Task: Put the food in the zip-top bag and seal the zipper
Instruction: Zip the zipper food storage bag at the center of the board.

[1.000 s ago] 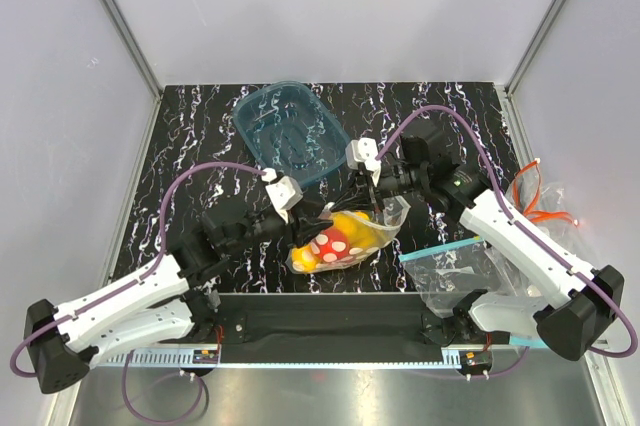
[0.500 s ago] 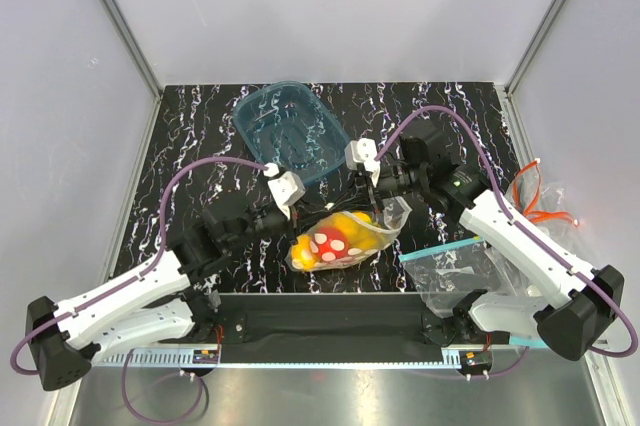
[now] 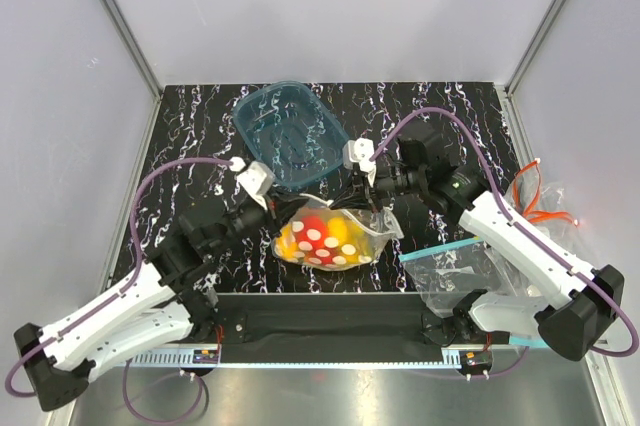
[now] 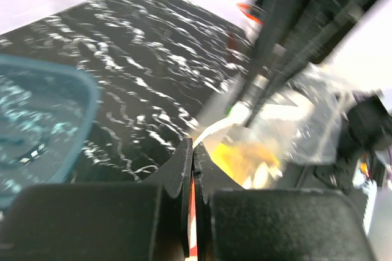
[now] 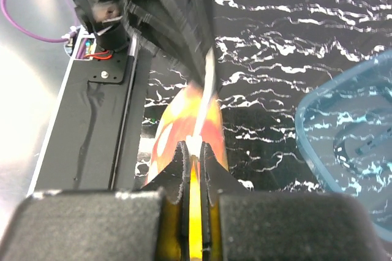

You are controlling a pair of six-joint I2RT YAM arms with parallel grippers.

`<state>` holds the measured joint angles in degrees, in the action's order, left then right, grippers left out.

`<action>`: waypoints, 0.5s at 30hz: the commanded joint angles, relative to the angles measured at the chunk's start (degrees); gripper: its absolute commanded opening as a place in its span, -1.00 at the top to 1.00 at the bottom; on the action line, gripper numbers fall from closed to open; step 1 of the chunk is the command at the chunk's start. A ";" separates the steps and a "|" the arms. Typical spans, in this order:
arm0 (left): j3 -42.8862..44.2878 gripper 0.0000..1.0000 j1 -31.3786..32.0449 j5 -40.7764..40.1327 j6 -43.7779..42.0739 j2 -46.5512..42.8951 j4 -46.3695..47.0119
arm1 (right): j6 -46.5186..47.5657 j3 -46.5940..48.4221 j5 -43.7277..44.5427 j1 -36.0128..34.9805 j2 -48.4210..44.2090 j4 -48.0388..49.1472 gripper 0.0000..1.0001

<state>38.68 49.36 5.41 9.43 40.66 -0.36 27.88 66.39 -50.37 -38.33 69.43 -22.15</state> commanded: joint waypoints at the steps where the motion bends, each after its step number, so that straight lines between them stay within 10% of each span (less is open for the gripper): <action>1: -1.41 1.00 -6.01 -8.57 4.88 -2.43 -0.68 | -1.86 -0.73 2.11 -0.17 -2.98 -1.49 1.00; 15: -4.40 1.00 -15.70 -15.07 9.82 -4.80 -2.54 | -16.80 -6.35 18.81 -0.17 -15.19 -13.53 0.99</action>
<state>34.00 35.55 -0.73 19.77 37.06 -3.36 15.94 60.82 -35.92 -38.35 58.65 -29.15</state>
